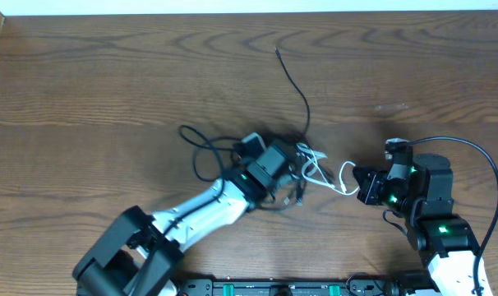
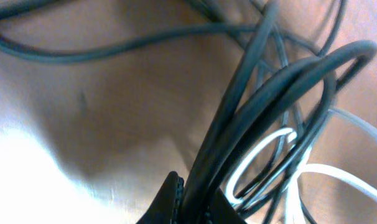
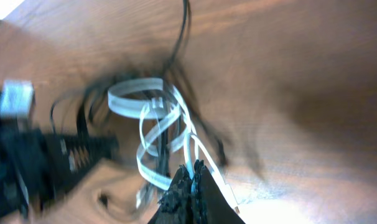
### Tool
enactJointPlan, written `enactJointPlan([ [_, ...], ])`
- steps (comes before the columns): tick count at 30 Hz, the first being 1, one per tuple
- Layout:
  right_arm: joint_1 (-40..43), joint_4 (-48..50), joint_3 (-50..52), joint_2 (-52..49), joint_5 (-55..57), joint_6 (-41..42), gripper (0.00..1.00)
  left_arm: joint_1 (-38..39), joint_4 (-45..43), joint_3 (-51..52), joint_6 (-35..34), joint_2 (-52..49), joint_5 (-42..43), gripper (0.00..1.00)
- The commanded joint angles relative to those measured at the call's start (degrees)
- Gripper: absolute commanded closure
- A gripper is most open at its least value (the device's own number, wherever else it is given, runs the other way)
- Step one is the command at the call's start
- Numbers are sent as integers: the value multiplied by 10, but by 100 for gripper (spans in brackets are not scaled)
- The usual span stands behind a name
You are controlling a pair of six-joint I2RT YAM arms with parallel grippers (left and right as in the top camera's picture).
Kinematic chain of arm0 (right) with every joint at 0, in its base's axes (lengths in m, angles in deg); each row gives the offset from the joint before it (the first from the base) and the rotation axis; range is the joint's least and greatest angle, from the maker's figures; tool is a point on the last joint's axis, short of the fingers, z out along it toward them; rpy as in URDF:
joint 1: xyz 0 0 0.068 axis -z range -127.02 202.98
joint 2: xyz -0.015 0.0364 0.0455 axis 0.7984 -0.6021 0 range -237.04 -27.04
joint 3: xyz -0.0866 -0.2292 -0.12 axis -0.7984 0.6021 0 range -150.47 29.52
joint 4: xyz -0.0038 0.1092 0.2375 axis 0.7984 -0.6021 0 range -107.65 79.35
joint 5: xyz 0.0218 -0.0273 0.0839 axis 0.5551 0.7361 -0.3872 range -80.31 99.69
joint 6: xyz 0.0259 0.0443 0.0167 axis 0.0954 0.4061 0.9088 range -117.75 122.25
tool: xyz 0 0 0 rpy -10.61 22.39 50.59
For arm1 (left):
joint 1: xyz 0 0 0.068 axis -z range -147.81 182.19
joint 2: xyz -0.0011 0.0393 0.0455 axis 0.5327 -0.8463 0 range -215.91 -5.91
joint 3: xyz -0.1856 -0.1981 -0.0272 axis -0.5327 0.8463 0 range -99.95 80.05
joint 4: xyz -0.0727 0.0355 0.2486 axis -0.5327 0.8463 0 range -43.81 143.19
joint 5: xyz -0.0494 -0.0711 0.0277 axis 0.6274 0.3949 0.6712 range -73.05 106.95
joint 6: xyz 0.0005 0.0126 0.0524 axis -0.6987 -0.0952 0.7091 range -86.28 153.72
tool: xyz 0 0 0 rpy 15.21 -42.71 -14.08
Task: Untangle cables
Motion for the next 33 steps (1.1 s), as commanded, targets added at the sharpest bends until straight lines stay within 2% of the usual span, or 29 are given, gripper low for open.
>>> enactJointPlan([
  [1,3,-19,-5,3,-59,0,99,-63,-35,-2,5,40,-25,92],
  [4,2,-40,-5,3,-80,0,99,-118,-101,-2,5,62,51,92],
  [9,0,-57,-2,2,-72,-21,99,-177,-269,-2,5,68,286,92],
  [12,0,-50,0,-3,-53,-21,99,-180,-342,-2,24,68,398,92],
  [18,0,-18,1,-33,1,1,99,-175,-406,-2,83,69,604,92],
  [22,0,-2,1,-69,89,8,99,-177,-498,-2,107,69,736,92],
  [27,0,-6,1,-122,240,78,99,-201,-659,-2,91,69,840,92],
  [33,10,-3,0,-147,297,91,99,-252,-668,-2,76,69,871,92],
])
